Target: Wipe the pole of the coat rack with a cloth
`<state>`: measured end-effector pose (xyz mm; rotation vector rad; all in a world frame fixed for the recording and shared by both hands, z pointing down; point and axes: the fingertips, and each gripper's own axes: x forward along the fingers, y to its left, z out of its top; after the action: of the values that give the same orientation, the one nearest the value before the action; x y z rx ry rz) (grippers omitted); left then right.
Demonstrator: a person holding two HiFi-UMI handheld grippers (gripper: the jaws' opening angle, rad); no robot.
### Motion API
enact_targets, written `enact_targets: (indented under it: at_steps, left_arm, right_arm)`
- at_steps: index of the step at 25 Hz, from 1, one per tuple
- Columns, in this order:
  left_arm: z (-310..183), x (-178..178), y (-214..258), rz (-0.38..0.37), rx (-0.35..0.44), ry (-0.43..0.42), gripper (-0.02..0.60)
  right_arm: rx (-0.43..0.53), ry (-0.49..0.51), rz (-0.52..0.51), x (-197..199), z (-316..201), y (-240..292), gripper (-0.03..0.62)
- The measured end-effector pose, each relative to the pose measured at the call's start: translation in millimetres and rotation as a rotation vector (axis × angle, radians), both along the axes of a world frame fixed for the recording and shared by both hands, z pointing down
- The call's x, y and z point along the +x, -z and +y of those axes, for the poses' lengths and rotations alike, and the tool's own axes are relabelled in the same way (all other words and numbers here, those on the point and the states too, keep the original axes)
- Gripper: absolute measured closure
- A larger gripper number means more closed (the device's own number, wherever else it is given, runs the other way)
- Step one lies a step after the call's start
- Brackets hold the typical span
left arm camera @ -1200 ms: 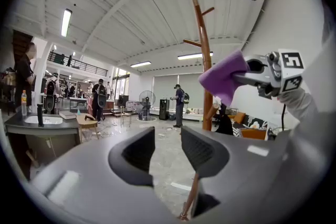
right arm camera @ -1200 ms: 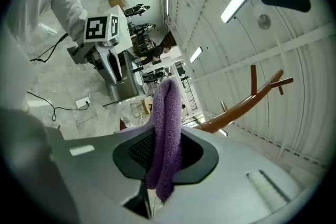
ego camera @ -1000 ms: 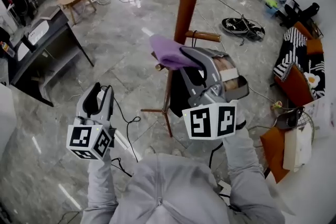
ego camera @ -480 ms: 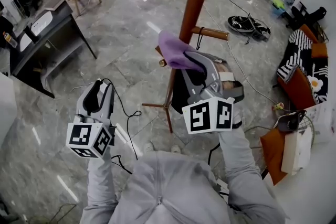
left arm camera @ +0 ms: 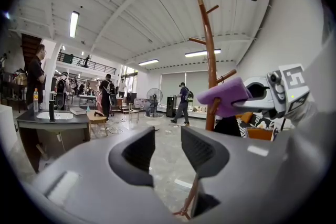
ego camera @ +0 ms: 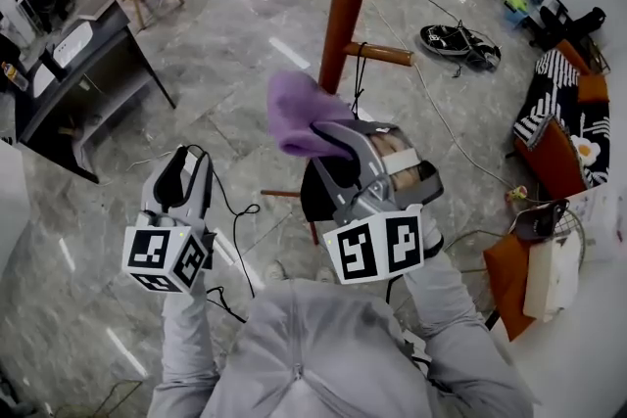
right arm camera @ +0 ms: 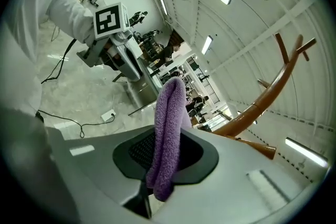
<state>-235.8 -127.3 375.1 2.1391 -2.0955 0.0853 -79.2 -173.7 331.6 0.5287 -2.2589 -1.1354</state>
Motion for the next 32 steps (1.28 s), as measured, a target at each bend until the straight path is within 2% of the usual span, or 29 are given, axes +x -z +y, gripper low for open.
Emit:
enact_targets:
  at_steps: [6,19,28,32]
  left_arm:
    - [5,3,2,-0.008,0.002,0.010,0.419]
    - [18,4,2,-0.014,-0.001,0.044,0.419]
    - [22,-7,1,-0.007,0.004,0.055,0.419]
    - [20,-12,0,-0.003,0.005,0.048,0.419]
  right_arm:
    - [0.012,0.065,-0.028,-7,28,3,0.536]
    - [-0.009,0.192,-0.162,-14,79,25,0.536]
    - [-0.105,0.226,-0.186,-22,98,12,0.536]
    - [-0.183,0.190,-0.271,-21,94,13,0.536]
